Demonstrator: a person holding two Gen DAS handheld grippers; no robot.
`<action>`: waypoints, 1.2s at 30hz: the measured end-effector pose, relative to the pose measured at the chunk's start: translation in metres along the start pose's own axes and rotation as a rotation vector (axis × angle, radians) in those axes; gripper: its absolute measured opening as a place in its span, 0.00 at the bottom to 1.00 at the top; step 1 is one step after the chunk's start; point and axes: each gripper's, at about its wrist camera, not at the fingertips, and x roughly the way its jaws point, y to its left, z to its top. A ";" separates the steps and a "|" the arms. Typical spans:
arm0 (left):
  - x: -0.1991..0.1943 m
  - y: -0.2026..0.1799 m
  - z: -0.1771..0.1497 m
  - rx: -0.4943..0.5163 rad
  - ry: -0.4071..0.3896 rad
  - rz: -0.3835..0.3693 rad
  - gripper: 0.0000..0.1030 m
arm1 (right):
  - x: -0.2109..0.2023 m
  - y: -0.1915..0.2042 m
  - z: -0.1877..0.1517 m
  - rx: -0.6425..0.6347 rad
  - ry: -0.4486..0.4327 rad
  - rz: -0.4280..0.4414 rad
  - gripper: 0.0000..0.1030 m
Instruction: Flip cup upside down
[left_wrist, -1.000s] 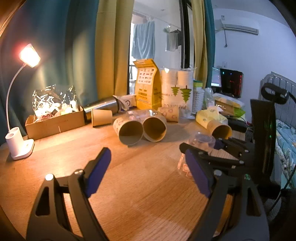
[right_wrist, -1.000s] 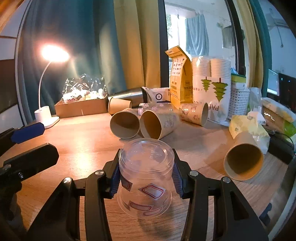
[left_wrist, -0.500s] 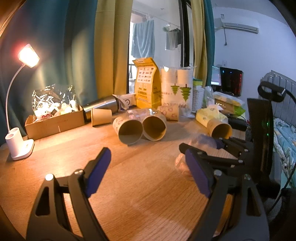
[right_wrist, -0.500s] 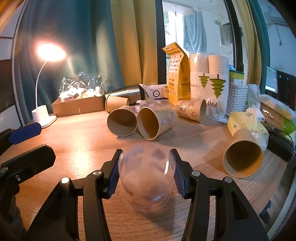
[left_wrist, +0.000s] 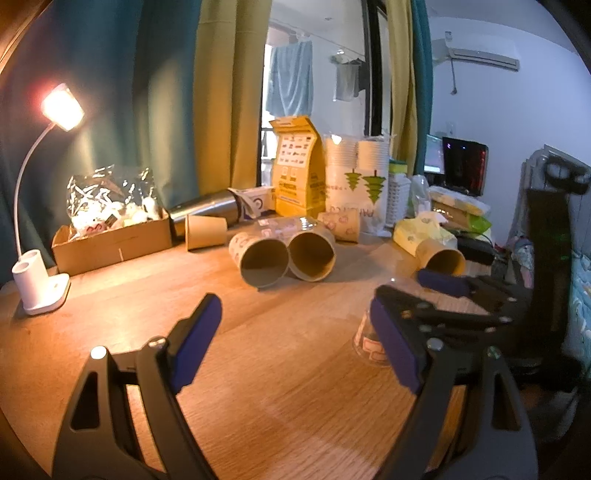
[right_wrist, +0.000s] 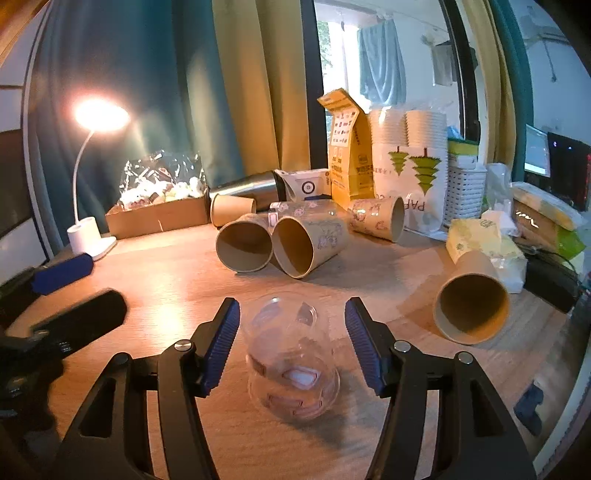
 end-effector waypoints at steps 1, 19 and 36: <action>0.000 0.001 0.000 -0.001 -0.002 0.000 0.82 | -0.007 0.000 -0.001 0.009 0.000 0.003 0.63; -0.004 -0.002 0.000 0.011 -0.020 0.002 0.82 | -0.040 -0.006 -0.013 0.086 0.045 -0.003 0.67; -0.005 -0.005 0.000 0.019 -0.016 0.003 0.82 | -0.039 -0.008 -0.013 0.091 0.044 -0.005 0.67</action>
